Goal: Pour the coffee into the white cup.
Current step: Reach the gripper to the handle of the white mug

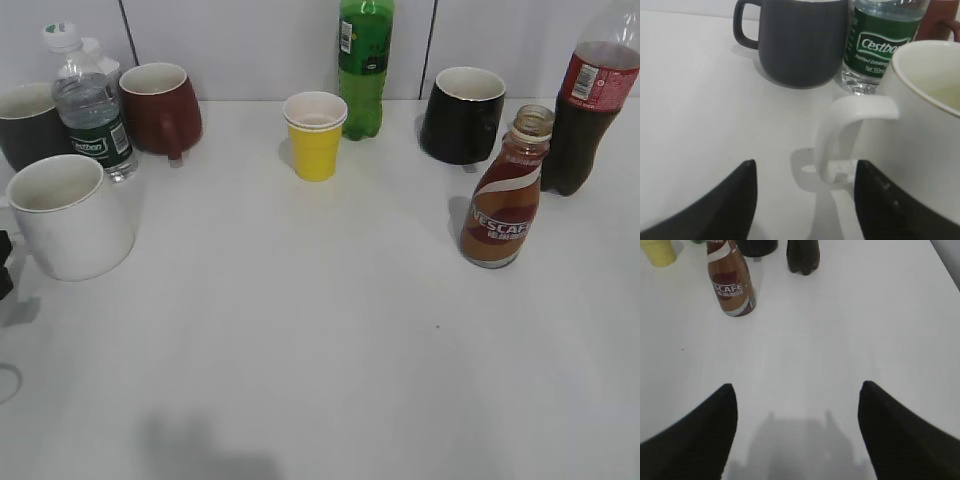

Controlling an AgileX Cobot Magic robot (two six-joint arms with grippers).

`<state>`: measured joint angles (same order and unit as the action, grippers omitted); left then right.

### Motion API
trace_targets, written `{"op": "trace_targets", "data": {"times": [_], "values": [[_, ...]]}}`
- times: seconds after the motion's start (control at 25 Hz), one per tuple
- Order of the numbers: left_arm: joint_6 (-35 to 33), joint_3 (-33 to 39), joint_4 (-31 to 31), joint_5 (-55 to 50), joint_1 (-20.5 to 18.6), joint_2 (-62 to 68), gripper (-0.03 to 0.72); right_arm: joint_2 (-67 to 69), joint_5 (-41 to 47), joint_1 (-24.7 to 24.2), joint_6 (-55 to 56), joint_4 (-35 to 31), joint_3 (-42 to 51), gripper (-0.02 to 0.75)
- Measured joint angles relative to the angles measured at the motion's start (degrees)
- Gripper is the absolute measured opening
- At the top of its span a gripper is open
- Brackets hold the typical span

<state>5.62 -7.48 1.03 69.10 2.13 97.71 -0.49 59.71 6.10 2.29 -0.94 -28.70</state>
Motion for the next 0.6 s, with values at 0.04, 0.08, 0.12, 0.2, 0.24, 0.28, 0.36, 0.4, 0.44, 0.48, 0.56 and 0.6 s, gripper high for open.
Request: {"op": "trace_targets", "data": {"times": [0.04, 0.08, 0.12, 0.2, 0.24, 0.28, 0.36, 0.4, 0.44, 0.48, 0.56, 0.6], "values": [[0.0, 0.0, 0.0, 0.0, 0.0, 0.0, 0.47, 0.0, 0.0, 0.0, 0.0, 0.0, 0.0, 0.588], [0.0, 0.0, 0.0, 0.0, 0.0, 0.0, 0.47, 0.0, 0.0, 0.0, 0.0, 0.0, 0.0, 0.588], [0.0, 0.0, 0.0, 0.0, 0.0, 0.0, 0.47, 0.0, 0.0, 0.0, 0.0, 0.0, 0.0, 0.588], [0.0, -0.1, 0.0, 0.0, 0.0, 0.0, 0.47, 0.0, 0.0, 0.0, 0.0, 0.0, 0.0, 0.588], [0.0, -0.4, 0.0, -0.1, 0.0, 0.0, 0.47, 0.0, 0.0, 0.0, 0.0, 0.0, 0.0, 0.588], [0.0, -0.9, 0.0, -0.1, 0.0, 0.0, 0.47, 0.0, 0.0, 0.0, 0.0, 0.0, 0.0, 0.588], [0.0, -1.8, 0.0, -0.1, 0.0, 0.0, 0.47, 0.0, 0.0, 0.0, 0.0, 0.0, 0.0, 0.588], [0.0, -2.3, 0.0, -0.1, 0.0, 0.0, 0.47, 0.0, 0.0, 0.0, 0.0, 0.0, 0.0, 0.588], [0.0, -2.7, 0.1, 0.0, 0.0, 0.0, 0.47, 0.0, 0.0, 0.0, 0.0, 0.0, 0.0, 0.588], [0.0, -3.1, 0.1, 0.0, 0.0, 0.1, 0.47, 0.0, 0.0, 0.0, 0.0, 0.0, 0.0, 0.588], [0.0, -3.7, 0.1, 0.0, 0.0, 0.7, 0.47, 0.0, 0.0, 0.0, 0.0, 0.0, 0.0, 0.588], [0.0, -4.0, 0.1, 0.1, 0.0, 1.2, 0.47, 0.0, 0.0, 0.0, 0.0, 0.0, 0.0, 0.588]]}}
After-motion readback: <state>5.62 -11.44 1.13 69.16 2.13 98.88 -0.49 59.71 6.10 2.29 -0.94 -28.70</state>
